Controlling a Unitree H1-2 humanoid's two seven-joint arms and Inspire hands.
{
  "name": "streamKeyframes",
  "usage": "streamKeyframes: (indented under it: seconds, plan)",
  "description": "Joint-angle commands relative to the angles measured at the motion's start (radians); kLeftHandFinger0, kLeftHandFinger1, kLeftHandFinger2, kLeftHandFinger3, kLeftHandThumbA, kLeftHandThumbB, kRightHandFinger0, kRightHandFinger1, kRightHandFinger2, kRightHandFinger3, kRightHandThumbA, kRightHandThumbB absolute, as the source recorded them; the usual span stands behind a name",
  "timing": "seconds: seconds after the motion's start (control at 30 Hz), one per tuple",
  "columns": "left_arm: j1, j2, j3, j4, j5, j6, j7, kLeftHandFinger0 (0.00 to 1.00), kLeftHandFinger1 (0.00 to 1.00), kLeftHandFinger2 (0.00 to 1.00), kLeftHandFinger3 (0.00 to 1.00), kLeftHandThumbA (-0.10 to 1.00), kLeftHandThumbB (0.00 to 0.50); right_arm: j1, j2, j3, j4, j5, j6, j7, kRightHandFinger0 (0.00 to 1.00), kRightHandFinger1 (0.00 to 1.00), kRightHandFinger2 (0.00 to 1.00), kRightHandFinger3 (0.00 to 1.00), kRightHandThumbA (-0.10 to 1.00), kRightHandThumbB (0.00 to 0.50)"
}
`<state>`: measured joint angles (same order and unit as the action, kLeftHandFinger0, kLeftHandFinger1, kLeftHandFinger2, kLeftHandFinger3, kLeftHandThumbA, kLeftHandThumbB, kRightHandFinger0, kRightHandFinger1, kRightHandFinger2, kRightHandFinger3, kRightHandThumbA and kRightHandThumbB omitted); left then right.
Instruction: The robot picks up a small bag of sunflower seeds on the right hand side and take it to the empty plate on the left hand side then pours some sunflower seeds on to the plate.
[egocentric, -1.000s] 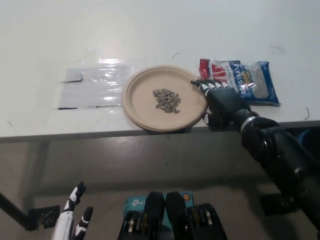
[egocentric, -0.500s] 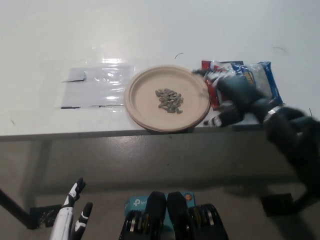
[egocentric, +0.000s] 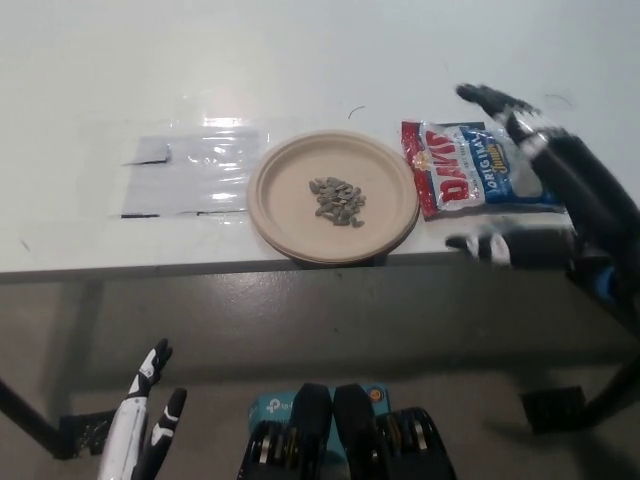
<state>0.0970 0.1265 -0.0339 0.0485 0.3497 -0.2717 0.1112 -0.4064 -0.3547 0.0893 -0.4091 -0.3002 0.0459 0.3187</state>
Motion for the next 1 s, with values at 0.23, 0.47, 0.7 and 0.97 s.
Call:
streamKeyframes:
  seconds: [0.23,0.47,0.7,0.97]
  plan:
    - [-0.066,-0.013,-0.006,0.023,-0.032,-0.046,0.007,1.00,1.00,1.00,1.00,1.00,0.142,0.393,0.268,-0.058,0.069,0.144,-0.419,-0.226,1.00,1.00,1.00,1.00,1.00,0.285]
    - [-0.024,-0.018,-0.021,0.029,-0.031,-0.074,0.003,1.00,1.00,1.00,1.00,1.00,0.143,0.430,0.306,-0.063,0.397,0.091,-0.488,-0.270,1.00,1.00,1.00,1.00,1.00,0.275]
    - [0.018,-0.020,-0.038,0.022,-0.002,-0.082,0.016,1.00,1.00,1.00,1.00,1.00,0.114,0.451,0.309,-0.056,0.515,0.075,-0.516,-0.297,1.00,1.00,1.00,1.00,1.00,0.246]
    - [0.045,-0.023,-0.041,0.013,-0.001,-0.083,0.018,1.00,1.00,1.00,1.00,1.00,0.091,0.464,0.297,-0.011,0.545,0.066,-0.516,-0.276,1.00,1.00,1.00,1.00,1.00,0.222]
